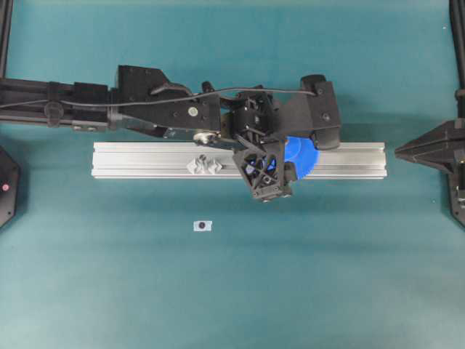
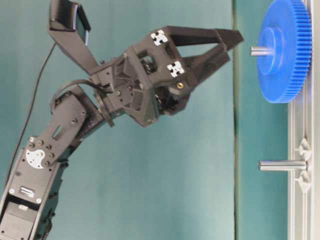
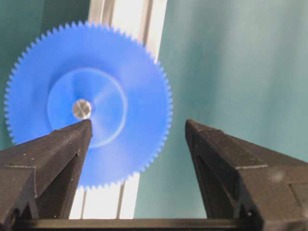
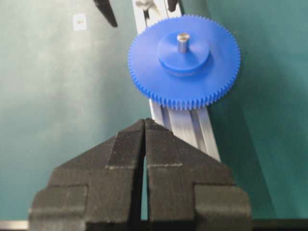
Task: Find the location of the shaft and insert the large gear.
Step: 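Push the gear onto the shaft, adjusting its position, then open the left gripper to release the gear on the shaft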
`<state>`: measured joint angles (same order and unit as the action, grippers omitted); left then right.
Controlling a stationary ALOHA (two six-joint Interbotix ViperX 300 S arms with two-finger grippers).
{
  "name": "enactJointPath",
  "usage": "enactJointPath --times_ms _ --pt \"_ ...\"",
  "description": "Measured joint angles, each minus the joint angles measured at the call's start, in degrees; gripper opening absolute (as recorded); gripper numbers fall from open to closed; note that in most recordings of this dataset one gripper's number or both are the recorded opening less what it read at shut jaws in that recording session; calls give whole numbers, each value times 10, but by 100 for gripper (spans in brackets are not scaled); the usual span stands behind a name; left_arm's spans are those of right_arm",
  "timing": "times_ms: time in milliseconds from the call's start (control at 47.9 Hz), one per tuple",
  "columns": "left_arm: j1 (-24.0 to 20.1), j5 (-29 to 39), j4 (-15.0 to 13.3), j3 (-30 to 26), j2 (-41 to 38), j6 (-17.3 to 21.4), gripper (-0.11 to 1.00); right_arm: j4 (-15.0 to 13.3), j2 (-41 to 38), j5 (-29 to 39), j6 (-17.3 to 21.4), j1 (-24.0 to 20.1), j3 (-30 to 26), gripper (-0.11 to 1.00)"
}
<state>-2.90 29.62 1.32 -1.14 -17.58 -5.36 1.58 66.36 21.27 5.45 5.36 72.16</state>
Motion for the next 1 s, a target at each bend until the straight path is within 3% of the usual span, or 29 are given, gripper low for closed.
enactJointPath --times_ms 334,1002 --pt "-13 0 0 4 5 4 78 0 1 -1 0 0 0 1" --pt "-13 1 0 98 114 7 77 0 17 5 0 0 0 1"
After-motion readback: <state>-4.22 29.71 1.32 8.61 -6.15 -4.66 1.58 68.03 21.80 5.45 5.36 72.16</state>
